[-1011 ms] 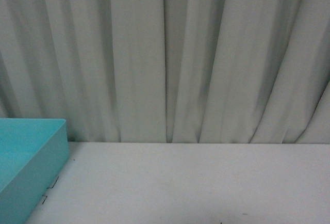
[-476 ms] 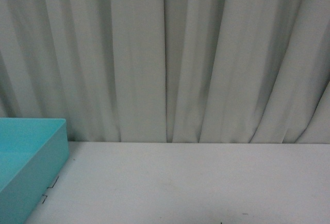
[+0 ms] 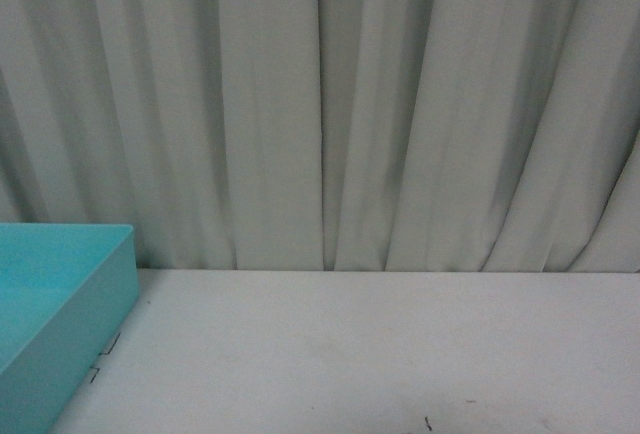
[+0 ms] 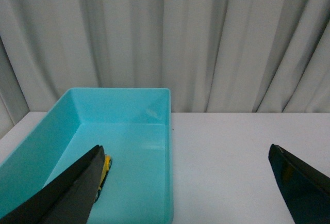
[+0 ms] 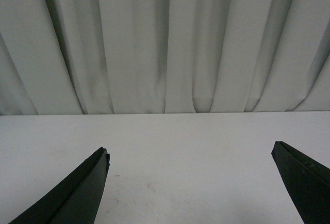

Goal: Wind up and store yellow beetle toy

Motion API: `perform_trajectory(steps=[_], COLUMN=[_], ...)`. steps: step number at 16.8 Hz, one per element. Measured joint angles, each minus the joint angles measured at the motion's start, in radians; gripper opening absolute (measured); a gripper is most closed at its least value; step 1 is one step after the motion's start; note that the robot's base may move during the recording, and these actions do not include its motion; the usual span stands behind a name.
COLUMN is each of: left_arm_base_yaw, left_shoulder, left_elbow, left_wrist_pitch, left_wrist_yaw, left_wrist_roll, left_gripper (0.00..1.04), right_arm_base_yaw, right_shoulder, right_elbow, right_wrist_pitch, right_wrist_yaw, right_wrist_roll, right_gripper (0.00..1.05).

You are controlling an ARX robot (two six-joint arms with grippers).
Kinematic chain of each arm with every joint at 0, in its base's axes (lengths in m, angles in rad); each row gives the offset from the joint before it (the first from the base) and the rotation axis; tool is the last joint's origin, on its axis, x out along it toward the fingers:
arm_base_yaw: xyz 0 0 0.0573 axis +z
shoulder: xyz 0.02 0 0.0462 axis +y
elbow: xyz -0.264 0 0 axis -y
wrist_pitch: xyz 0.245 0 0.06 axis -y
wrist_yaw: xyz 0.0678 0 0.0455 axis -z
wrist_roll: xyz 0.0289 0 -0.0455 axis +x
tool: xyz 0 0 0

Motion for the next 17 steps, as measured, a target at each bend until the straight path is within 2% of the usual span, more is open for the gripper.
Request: perform_trajectory(steps=[17], left_arm_base_yaw=[0.000], left_shoulder=[0.000], left_elbow=[0.000], left_wrist_pitch=[-0.002], left_wrist_yaw=[0.000], left_wrist_roll=[0.000], left_gripper=[0.98], right_arm_base_yaw=[0.000], right_shoulder=[0.001], right_elbow=[0.000], right_wrist_pitch=[-0.003], right_wrist_yaw=[0.000], right_wrist_roll=[0.000], right_gripper=[0.98])
